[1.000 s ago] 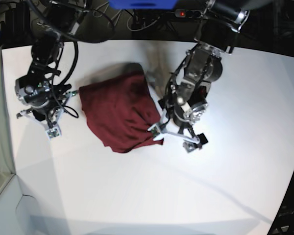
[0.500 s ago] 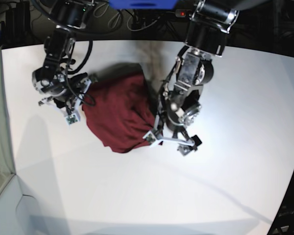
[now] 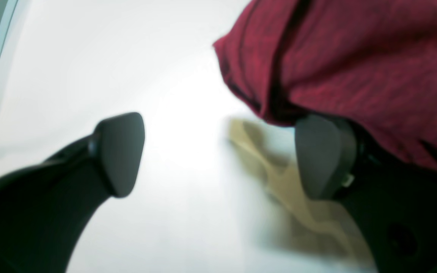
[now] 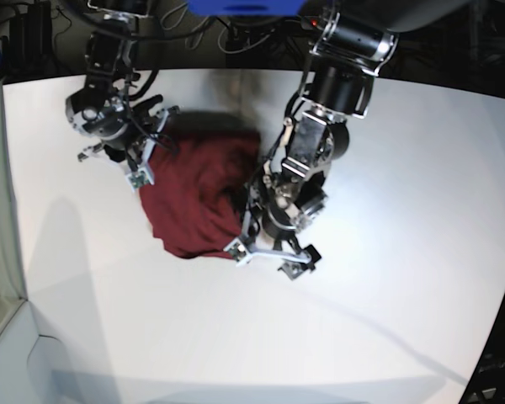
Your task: Layout the t-shirt on the table in an organized manner, then fold the t-shirt properly
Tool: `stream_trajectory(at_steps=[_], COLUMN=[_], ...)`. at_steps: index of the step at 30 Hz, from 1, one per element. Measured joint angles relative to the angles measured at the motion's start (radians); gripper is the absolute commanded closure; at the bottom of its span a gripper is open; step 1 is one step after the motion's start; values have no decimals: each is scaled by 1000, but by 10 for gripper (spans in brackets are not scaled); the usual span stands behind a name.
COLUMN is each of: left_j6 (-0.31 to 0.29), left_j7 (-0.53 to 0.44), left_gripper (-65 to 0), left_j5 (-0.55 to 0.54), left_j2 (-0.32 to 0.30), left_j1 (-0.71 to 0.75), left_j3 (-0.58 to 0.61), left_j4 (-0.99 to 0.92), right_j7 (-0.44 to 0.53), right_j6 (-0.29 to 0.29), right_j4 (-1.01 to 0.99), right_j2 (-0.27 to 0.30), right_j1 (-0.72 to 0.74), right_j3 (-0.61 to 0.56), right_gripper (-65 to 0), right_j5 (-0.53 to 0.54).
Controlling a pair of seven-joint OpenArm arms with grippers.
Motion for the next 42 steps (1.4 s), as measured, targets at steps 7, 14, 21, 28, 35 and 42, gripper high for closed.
stream_trajectory(at_steps=[7,14,21,28,35,42], left_j6=[-35,-63,-71,-64,-66,-60], left_j7=[45,79,103,179,183,181], left_gripper=[-618,-618,-448,0,0,-2], left_j5=[-4,2,-5,-5,-8,-149], left_j2=[-1,-3,-43,-72,2,19], left_j1=[-7,37,238,437,658,819], left_j3=[-4,-126,-234,-343,-512,-655], left_j4=[44,285,652,842,906,904], right_j7=[-3,-2,-11,-16,-9,-8], right_j6=[3,3,3,3,3,3], right_j4=[25,81,150,151,152,152], right_j2=[1,6,12,21,33,30], right_j1=[-18,-25,-27,-89,-162,-277], right_j3=[-16,34,204,409,539,575], right_gripper=[-95,-95,-94,0,0,0], right_j5=[-2,0,-1,-11,0,-3])
